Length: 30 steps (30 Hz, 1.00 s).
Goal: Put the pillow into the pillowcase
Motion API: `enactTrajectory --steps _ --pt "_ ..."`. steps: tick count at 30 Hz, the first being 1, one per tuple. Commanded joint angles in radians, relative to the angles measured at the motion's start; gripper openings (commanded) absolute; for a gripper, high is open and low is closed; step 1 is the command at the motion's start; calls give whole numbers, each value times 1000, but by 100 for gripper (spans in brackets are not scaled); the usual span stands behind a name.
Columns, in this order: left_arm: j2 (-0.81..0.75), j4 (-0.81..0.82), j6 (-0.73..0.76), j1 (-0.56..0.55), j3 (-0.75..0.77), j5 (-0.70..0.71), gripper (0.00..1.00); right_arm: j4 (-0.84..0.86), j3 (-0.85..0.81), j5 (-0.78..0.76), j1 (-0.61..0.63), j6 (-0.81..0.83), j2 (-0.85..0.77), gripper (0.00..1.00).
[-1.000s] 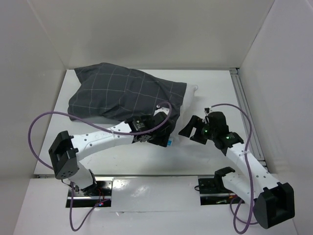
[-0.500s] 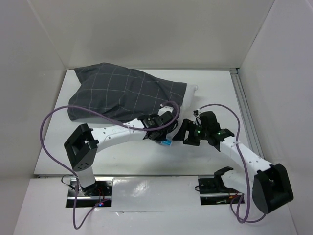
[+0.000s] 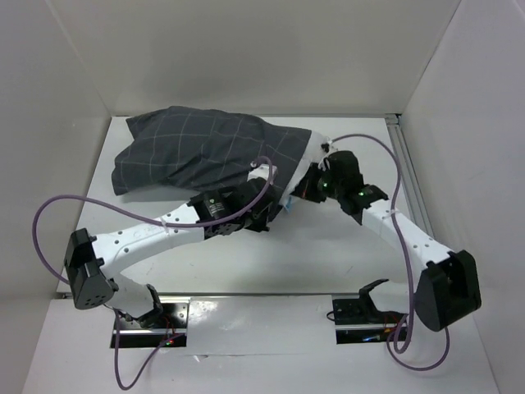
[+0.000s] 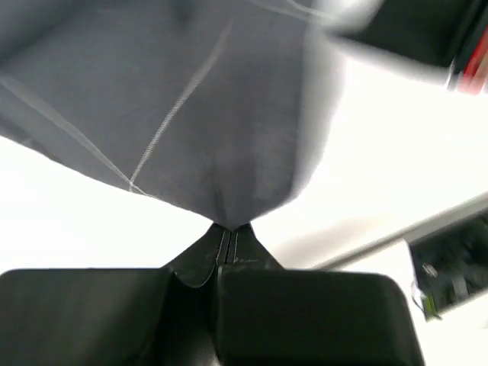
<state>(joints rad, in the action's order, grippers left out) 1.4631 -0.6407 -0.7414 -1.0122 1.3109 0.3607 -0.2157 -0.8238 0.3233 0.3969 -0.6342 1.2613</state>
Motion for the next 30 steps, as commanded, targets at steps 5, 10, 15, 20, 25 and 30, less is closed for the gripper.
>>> enactTrajectory --steps 5,10,15,20,25,30 --pt "-53 27 49 -81 230 -216 0 128 -176 -35 17 -36 57 0" --pt "6 33 160 -81 512 -218 0 246 -176 -4 17 -87 277 0" --pt "82 -49 232 -81 825 -218 0 214 -117 -15 28 -125 31 0" --pt "137 -50 296 -81 1088 -218 0 26 -165 -53 74 -162 -232 0" --pt "261 -4 248 146 1145 -383 0 -102 -206 -15 74 -268 -319 0" --pt "514 7 215 316 1212 -465 0 -122 -167 -54 74 -366 -280 0"
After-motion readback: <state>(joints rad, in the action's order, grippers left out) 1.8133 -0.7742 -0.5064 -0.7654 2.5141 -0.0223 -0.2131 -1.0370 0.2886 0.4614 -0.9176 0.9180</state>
